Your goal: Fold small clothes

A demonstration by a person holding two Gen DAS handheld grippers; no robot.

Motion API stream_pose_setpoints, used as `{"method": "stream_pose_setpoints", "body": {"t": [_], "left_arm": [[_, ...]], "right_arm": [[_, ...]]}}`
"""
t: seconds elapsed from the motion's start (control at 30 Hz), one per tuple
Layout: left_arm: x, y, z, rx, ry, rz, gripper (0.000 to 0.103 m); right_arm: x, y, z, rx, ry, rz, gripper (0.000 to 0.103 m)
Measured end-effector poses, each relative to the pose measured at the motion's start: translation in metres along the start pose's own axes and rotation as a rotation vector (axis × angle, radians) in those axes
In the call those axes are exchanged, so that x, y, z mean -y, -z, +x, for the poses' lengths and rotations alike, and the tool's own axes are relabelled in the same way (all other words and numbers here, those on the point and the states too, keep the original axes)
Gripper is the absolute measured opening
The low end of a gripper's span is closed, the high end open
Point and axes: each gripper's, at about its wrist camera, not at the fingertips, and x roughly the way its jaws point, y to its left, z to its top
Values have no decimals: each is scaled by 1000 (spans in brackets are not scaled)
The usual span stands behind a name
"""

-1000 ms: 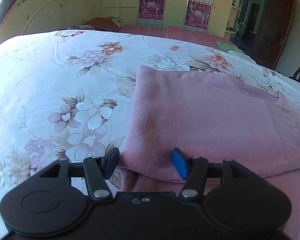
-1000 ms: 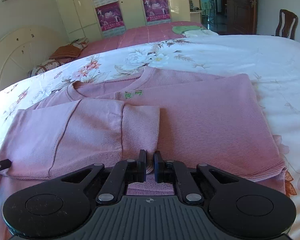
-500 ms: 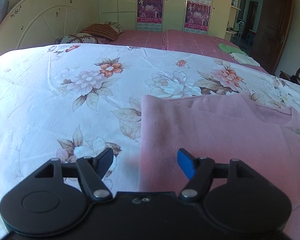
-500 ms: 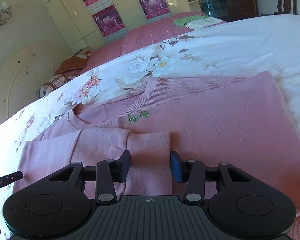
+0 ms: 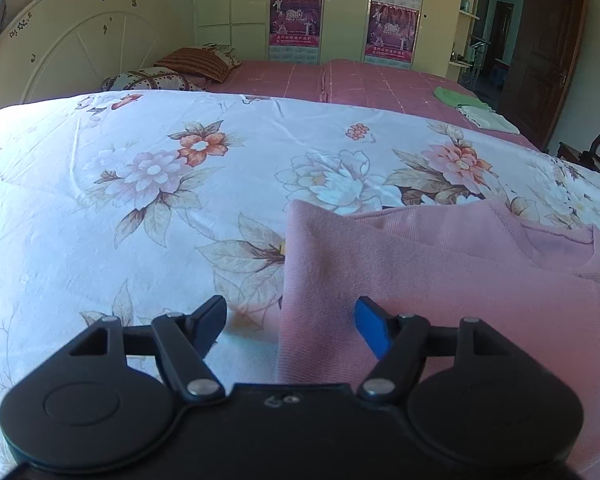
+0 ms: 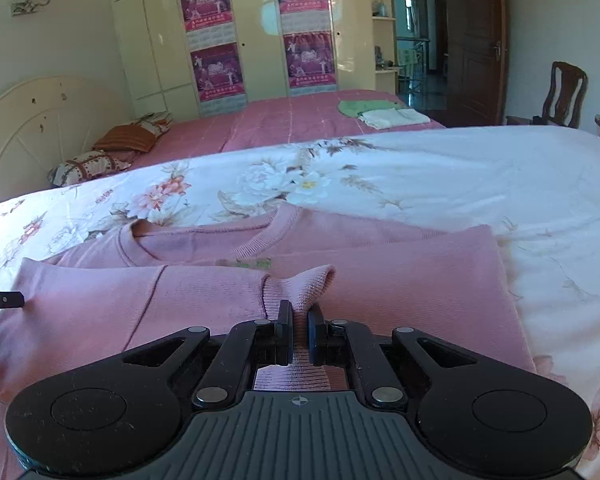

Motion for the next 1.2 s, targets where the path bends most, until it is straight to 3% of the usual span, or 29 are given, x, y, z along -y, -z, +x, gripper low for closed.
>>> {"method": "stream_pose_setpoints", "body": {"t": [0.17,0.33,0.4,0.53,0.8,1.0,1.2], "left_arm": [[-4,3,6,15,-30,-10,74],[3,0,-9,32,-17,10,69],[11,-2,-8,40,-29,39,70],[13,-10,12,-3,-63,10,72],[14,-13,12,-20,-98,8,72],[15,-4,-23,14,-55,15,71],[39,16,-63,33,41,52,71]], "right_arm": [[2,0,11,-32,13,-6,7],[1,-6,-11,43,7,0,14],[-5,-8,-13,59,1,-15,24],[-18,-14,-4,54,2,-52,25],[-23,-12,30,-53,16,-117,25],[-27,-16,1,-13,-14,-116,25],[-52,-9,-21,-2,-92,-147,25]]}}
